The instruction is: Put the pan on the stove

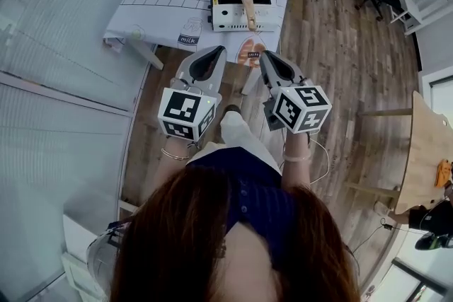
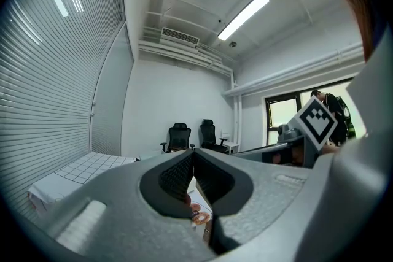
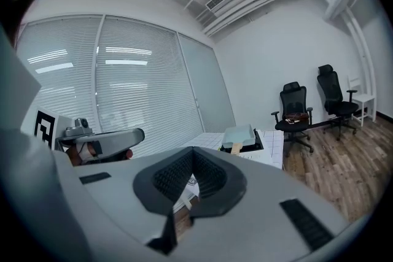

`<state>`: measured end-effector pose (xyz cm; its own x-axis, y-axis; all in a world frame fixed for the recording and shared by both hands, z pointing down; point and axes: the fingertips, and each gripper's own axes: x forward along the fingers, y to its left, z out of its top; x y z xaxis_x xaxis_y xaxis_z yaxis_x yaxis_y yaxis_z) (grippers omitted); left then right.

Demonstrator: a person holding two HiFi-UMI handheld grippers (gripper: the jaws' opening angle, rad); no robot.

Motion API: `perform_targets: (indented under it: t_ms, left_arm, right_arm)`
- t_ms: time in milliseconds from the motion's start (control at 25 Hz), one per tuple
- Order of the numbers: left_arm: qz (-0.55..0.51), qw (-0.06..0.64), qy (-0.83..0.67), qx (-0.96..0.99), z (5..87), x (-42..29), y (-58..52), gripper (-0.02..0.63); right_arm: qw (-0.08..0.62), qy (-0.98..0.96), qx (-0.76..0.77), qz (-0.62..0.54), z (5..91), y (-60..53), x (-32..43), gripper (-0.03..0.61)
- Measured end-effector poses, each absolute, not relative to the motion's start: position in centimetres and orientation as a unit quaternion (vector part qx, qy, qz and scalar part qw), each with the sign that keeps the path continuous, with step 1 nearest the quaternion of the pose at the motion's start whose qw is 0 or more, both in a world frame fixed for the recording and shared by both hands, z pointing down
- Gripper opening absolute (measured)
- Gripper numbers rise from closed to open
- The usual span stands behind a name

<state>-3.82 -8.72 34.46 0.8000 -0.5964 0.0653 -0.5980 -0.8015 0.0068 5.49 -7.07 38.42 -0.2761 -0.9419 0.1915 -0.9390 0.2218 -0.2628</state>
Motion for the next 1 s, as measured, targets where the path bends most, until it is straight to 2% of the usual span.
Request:
perform_targets:
  t_ms: [1000]
  left_arm:
    - [0.015,0.008,-0.315,0.949,33.8,-5.1,-2.5,0.012]
  right_arm:
    - [0.016,0.794,-0.593,-0.133,36.6,-0.6,3.5,0.009]
